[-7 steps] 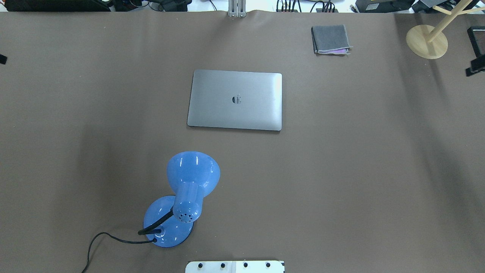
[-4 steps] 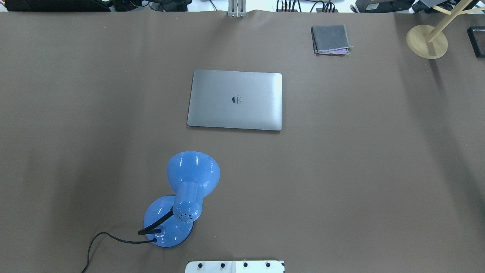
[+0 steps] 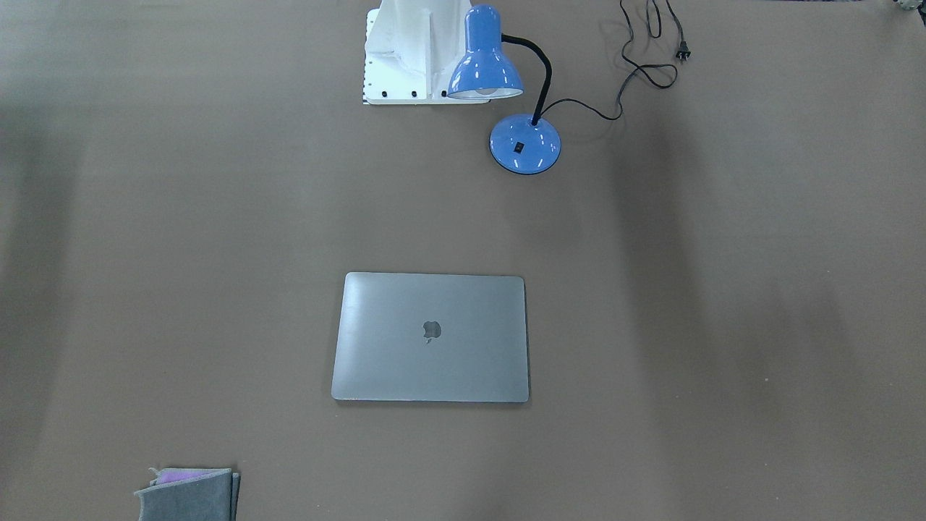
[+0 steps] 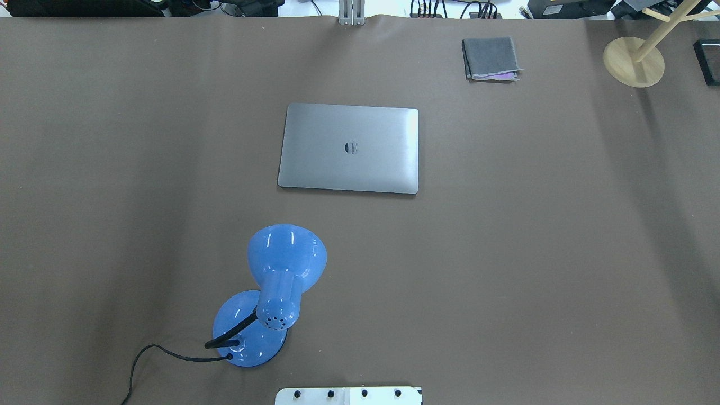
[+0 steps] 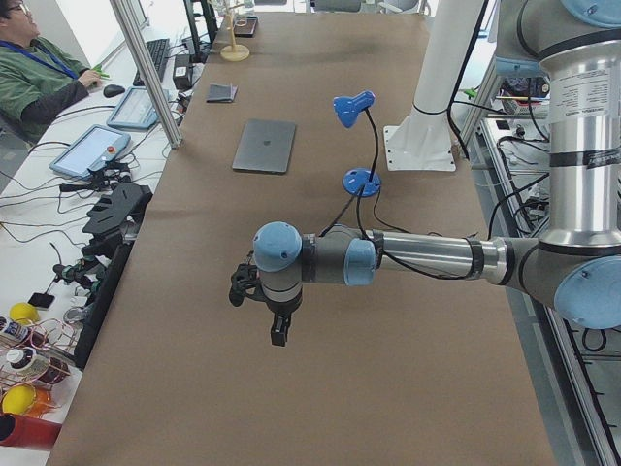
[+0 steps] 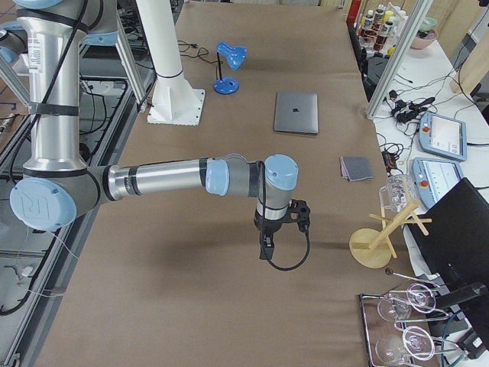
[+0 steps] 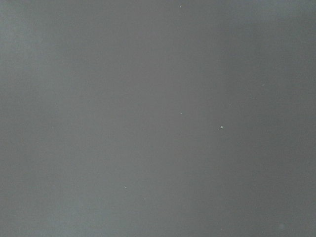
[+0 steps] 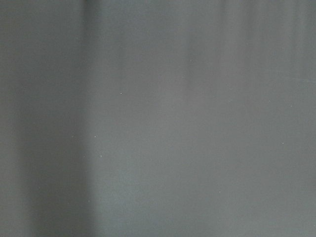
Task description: Close laptop
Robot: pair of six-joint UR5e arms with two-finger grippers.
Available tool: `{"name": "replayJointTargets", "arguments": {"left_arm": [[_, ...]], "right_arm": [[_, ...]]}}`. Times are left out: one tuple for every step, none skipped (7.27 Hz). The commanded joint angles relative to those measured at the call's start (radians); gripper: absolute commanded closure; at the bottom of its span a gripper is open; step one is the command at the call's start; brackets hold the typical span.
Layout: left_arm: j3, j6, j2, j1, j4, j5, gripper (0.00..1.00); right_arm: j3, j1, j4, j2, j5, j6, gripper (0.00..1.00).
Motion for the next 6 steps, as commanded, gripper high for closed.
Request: {"name": "replayJointTargets", "arguments": {"left_arm": [[0.018,0.0,0.01,0.002,0.004,0.005,0.01],[0.003,0.003,0.009,0.002,-0.002,0.004,0.01],[-0.006,0.004,0.007,0.002,-0.007,0.005,0.01],[-0.005,0.006,0.007,0.002,-0.008,0.005,0.01],[0.0,0.004,0.007,0.002,-0.008,0.004,0.01],[-0.003,0.004,0.007,0.002,-0.01,0.004,0.01]], "right_arm": [[-0.009,-0.005,0.011,-0.01,0.002,0.001,0.0],[-0.011,-0.005,0.011,-0.021,0.005,0.001,0.0],[-0.011,-0.006,0.011,-0.027,0.005,0.002,0.0],[-0.011,-0.006,0.01,-0.032,0.006,0.002,0.0],[-0.011,-0.008,0.01,-0.035,0.008,0.002,0.0],[-0.012,-0.014,0.01,-0.035,0.008,0.004,0.0]]}}
